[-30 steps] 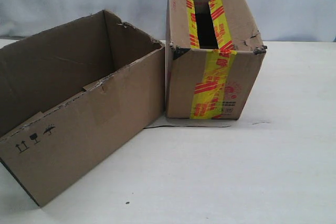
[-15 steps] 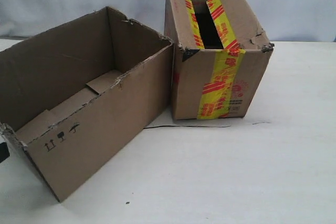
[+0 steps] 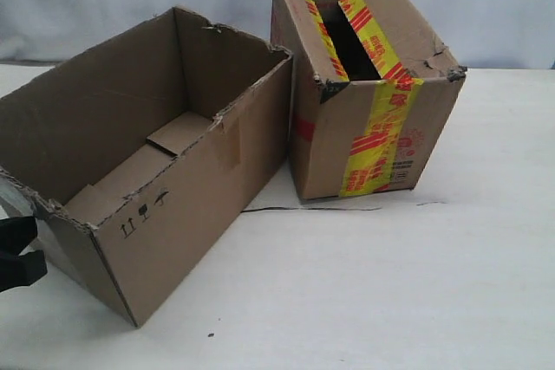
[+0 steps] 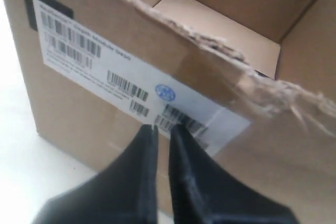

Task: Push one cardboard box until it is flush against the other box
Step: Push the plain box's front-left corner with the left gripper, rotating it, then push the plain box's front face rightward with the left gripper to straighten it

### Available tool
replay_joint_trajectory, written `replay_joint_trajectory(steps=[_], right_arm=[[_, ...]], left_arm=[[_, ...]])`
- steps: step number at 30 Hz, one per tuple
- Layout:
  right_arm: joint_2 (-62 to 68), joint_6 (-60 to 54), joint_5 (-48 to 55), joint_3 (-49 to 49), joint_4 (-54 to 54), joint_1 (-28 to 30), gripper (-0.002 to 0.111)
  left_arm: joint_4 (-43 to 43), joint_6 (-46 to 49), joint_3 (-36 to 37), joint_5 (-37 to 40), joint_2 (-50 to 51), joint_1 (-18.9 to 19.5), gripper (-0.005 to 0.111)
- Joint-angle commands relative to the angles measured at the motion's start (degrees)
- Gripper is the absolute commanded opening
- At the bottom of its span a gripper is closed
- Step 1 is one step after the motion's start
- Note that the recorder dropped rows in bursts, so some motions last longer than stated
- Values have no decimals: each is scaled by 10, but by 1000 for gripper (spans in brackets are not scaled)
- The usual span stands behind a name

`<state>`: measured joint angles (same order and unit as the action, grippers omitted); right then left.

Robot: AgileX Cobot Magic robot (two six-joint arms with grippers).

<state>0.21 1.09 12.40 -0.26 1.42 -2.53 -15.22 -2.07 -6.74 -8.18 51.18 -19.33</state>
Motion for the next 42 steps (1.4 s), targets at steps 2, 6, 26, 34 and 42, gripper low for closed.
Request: replay_joint_trajectory(steps=[2, 6, 26, 34, 42], right_arm=[[-2, -4, -2, 3, -3, -2, 0], [-2, -4, -2, 3, -3, -2, 0], [-2, -4, -2, 3, -3, -2, 0], [-2, -4, -2, 3, -3, -2, 0], [-2, -4, -2, 3, -3, -2, 0]], left_arm=[[-3, -11, -3, 14, 1, -25, 0], [-4, -25, -3, 1, 1, -81, 0], [4, -75, -4, -96, 74, -184, 0], [71, -124, -48, -179, 174, -220, 0], [71, -96, -131, -183, 262, -220, 0]])
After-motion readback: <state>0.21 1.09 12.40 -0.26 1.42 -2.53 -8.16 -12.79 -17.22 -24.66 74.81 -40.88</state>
